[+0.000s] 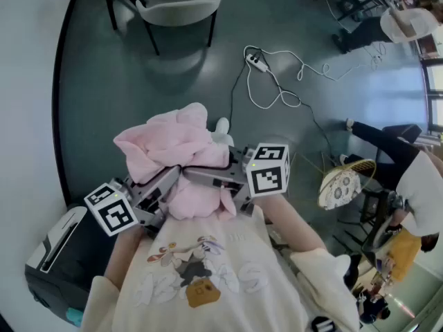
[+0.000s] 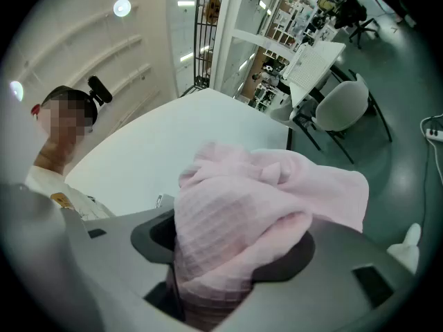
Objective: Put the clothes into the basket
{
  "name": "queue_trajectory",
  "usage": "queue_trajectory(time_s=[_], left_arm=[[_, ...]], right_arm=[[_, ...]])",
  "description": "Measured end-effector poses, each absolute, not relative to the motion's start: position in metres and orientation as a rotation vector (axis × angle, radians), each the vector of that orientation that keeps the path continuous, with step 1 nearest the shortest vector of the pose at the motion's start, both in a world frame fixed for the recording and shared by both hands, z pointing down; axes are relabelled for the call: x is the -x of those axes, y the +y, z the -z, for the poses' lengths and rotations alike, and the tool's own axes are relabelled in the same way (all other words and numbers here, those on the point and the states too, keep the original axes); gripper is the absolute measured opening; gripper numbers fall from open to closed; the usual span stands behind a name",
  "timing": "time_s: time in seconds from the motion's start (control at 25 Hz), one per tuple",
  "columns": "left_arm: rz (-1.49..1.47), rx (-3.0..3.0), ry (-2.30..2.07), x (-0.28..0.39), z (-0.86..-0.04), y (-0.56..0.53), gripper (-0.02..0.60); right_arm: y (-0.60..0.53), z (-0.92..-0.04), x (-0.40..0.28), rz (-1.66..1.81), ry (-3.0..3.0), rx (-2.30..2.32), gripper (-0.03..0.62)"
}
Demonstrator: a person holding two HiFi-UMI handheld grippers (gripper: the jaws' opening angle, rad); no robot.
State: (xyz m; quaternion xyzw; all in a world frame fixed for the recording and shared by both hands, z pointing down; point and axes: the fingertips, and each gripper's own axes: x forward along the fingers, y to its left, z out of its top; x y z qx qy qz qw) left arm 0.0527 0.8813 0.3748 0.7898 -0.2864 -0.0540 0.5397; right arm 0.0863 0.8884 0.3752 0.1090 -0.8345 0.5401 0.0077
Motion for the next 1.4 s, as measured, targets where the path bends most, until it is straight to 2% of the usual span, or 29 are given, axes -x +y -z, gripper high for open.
queue_trajectory(time_s=[0.96,1.4], left_arm=[[0.140,-1.810,-0.705,-0.051,-0.387,0.884,0.310],[0.141,-1.809,-0.804,-0.073,-0.378,0.770,0.310]], right_arm=[[0.889,-0.386,-0.085,-1.789,-2.531,-0.336,0.273],[0.772,-0.379,-0.108,-1.797,-2.543,-0.196,0.275]])
